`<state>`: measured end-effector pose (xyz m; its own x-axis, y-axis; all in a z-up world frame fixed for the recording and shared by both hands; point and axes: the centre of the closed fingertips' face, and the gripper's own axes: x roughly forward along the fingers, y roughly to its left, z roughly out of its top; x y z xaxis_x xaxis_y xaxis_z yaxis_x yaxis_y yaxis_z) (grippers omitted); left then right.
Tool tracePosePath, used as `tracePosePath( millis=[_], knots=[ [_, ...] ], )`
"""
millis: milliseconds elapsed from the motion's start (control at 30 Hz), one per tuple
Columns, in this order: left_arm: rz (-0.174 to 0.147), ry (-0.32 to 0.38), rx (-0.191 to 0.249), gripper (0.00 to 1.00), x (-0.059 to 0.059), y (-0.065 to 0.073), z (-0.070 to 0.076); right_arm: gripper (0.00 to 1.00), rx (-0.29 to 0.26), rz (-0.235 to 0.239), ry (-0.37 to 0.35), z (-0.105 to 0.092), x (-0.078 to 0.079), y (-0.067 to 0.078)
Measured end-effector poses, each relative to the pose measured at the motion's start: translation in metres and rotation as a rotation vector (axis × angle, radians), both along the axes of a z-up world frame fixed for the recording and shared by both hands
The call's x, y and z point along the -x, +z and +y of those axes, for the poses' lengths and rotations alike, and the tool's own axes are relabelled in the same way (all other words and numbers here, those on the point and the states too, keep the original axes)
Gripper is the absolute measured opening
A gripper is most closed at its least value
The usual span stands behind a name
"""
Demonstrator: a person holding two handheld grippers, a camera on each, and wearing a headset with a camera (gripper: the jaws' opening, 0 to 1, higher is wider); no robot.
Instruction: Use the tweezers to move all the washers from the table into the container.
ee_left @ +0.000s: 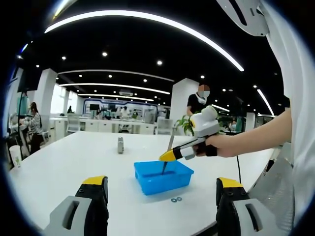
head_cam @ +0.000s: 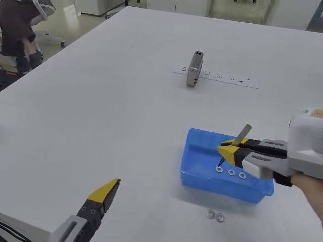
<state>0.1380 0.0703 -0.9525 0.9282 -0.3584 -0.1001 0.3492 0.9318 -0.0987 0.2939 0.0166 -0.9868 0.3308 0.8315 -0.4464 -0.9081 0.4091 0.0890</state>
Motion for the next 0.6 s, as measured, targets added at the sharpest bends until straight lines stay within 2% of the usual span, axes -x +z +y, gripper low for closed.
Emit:
tracePosePath(
  millis=[367, 600],
  knots=[
    [-0.001, -0.001, 0.0, 0.92, 0.001, -0.005, 0.003, 0.03, -0.048, -0.015, 0.007, -0.004, 0.021, 0.024],
    [-0.002, -0.002, 0.0, 0.92, 0.001, -0.006, 0.003, 0.03, -0.037, -0.01, 0.022, -0.014, 0.033, 0.022]
  ],
)
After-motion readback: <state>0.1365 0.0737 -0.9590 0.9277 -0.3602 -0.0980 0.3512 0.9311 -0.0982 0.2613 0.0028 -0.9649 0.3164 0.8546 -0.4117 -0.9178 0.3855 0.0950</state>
